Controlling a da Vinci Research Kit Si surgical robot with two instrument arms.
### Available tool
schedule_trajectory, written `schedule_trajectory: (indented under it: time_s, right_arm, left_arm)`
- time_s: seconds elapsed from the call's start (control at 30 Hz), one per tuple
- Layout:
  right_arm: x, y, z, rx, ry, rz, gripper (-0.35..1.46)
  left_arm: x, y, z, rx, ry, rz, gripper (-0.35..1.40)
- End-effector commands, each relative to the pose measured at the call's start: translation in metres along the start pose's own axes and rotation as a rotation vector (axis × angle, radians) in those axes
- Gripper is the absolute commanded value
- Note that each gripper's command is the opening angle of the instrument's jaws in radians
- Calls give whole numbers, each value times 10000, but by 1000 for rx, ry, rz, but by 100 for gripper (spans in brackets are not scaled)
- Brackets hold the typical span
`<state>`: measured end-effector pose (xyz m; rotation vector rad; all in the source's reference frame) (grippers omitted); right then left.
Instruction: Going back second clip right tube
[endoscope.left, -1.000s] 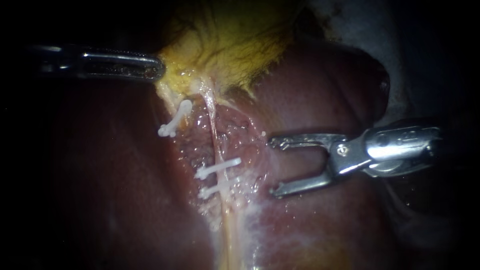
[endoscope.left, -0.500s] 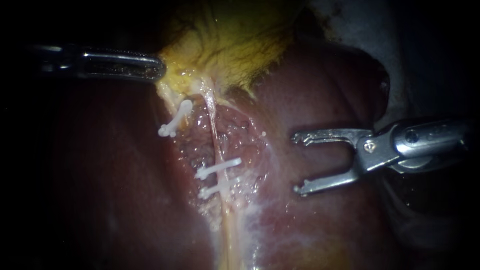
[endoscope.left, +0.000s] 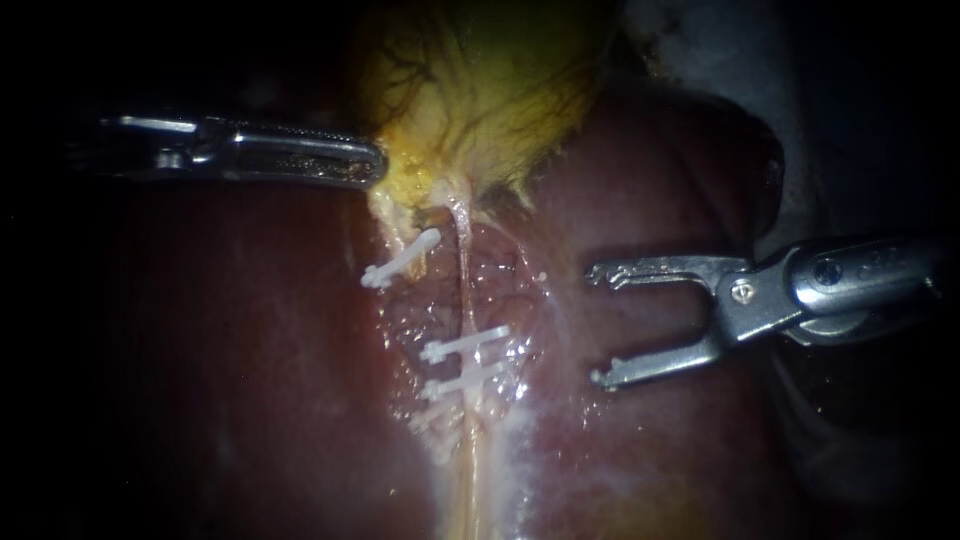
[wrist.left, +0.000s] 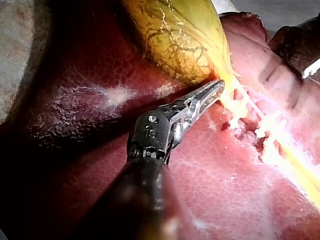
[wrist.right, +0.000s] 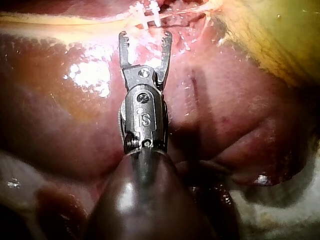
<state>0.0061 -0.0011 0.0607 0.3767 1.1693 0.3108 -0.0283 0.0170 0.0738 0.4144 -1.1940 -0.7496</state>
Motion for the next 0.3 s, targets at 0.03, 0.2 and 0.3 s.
schedule_trajectory:
  time_s: [0.03,0.2,0.3]
  right_arm:
    - [0,0,0,0,0,0,60]
    - [0,0,0,0,0,0,60]
    - [0,0,1,-1,0,1,60]
  left_arm:
    - [0,0,0,0,0,-2,-35]
    - [0,0,0,0,0,-2,-35]
    - [-1,0,-1,0,1,-3,-35]
